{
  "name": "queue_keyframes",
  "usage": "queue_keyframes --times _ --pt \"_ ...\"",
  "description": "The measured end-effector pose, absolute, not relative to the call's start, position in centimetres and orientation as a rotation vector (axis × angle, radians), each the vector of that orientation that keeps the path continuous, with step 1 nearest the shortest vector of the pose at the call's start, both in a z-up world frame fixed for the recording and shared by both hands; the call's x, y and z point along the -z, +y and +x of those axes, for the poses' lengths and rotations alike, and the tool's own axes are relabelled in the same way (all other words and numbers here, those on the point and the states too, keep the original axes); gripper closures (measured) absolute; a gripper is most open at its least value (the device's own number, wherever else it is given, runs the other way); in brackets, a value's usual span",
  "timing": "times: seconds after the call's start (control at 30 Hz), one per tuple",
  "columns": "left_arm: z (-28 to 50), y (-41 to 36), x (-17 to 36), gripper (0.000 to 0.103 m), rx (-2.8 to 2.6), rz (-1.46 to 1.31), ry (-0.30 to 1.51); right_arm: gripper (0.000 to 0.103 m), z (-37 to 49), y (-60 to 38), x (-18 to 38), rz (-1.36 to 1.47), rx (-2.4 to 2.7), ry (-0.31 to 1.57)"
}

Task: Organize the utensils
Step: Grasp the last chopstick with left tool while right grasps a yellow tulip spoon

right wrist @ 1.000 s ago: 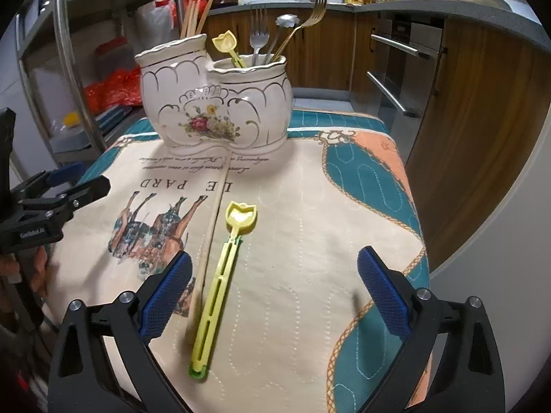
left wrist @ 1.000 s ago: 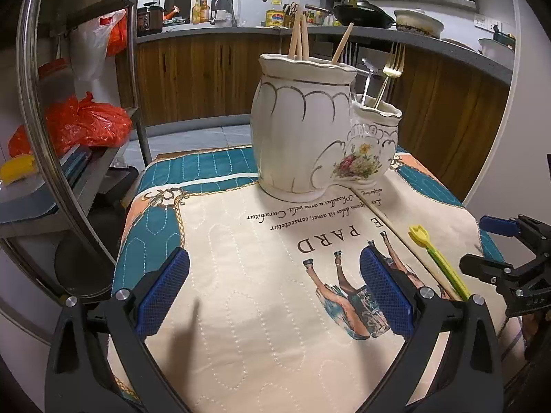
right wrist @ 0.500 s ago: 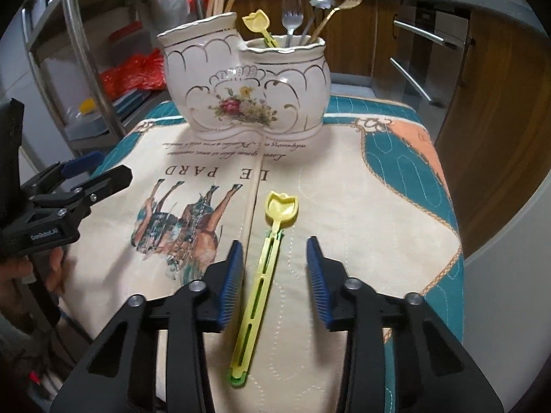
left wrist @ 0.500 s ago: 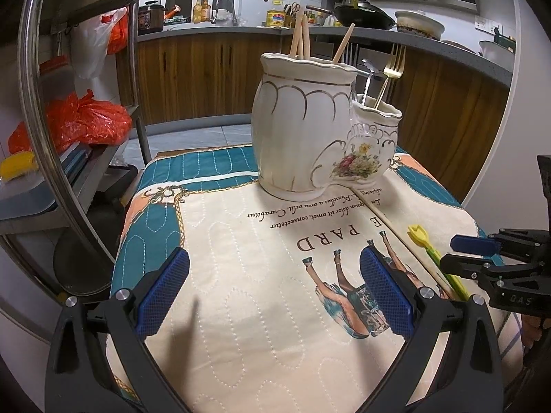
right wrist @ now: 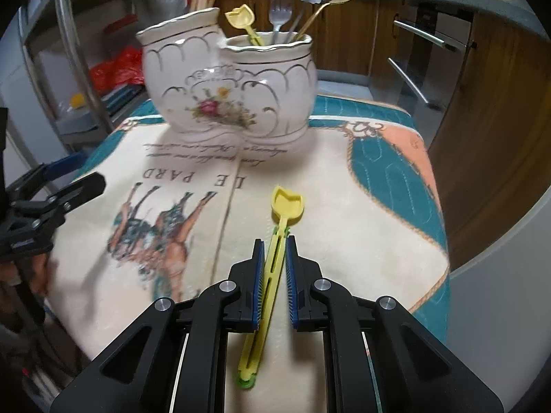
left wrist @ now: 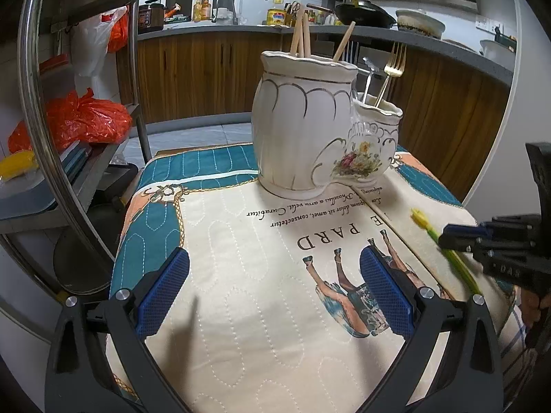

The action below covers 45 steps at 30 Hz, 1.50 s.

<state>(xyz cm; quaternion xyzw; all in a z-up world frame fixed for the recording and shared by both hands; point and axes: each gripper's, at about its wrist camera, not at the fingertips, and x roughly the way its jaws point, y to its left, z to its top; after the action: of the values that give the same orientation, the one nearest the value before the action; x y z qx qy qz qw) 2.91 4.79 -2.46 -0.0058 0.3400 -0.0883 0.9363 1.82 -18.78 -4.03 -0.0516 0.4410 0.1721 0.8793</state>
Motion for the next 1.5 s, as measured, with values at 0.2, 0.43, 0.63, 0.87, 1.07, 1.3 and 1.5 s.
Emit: queue_keyframes --times 0.2,0.43,0.63,0.87,1.07,1.3,1.5 --pt "2.9 3.4 2.4 0.006 0.181 0.051 0.696 0.087 2.3 -18.8 4.7 -0.112 -0.376 0.941" --pt "3.3 0.3 2.0 0.006 0.244 0.069 0.733 0.092 2.3 -20.0 4.1 -0.082 -0.387 0.903" --pt "4.1 -3.5 2.3 0.006 0.301 0.073 0.790 0.092 1.9 -21.9 3.0 -0.040 -0.388 0.856" --pt "4.3 -7.7 3.1 0.014 0.337 0.108 0.842 0.092 1.4 -23.6 2.6 0.000 -0.397 0.830" --pt "4.5 -9.5 4.2 0.043 0.314 0.157 0.886 0.092 1.1 -24.2 2.4 0.003 -0.402 0.808" --pt "5.1 -8.4 4.1 0.085 0.311 0.167 0.891 0.093 0.8 -24.4 2.5 0.014 -0.412 0.801" --pt "4.4 -5.1 3.3 0.101 0.361 0.166 0.877 0.093 0.3 -24.0 2.1 0.001 -0.432 0.790"
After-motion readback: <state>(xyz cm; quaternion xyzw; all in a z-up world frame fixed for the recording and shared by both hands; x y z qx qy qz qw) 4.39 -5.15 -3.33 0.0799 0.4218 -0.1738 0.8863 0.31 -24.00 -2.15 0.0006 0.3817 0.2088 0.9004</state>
